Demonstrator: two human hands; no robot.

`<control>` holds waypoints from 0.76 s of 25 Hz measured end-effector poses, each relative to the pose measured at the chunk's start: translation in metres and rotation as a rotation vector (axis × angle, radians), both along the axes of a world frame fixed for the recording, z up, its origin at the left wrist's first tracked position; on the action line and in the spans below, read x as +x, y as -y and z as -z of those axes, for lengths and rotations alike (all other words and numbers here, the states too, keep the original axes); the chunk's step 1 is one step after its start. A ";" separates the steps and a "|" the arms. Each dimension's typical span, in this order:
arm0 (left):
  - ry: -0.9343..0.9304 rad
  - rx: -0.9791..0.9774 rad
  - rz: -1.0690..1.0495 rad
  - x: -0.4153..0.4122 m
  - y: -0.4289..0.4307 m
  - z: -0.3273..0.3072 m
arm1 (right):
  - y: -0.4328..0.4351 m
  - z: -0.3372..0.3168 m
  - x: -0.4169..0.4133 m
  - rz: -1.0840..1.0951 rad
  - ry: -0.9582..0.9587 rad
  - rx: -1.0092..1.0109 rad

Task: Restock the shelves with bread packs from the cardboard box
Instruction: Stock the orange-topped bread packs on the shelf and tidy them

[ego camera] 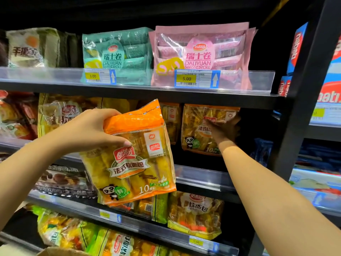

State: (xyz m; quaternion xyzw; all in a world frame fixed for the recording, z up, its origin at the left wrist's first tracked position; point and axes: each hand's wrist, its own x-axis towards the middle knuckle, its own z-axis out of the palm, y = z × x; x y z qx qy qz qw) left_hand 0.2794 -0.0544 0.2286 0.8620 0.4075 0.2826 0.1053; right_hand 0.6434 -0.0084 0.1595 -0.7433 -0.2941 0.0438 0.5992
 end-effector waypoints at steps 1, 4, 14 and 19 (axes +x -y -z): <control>-0.011 0.000 0.008 0.000 0.002 -0.001 | -0.006 0.002 0.003 -0.003 -0.003 -0.019; -0.050 0.007 0.012 0.000 0.006 -0.003 | -0.004 -0.009 -0.006 -0.111 -0.173 -0.110; -0.052 -0.038 0.063 -0.006 0.007 -0.003 | 0.119 0.026 -0.114 -0.955 0.305 -0.046; -0.029 0.017 0.093 0.015 0.008 -0.006 | 0.103 0.028 -0.113 -0.974 0.263 -0.040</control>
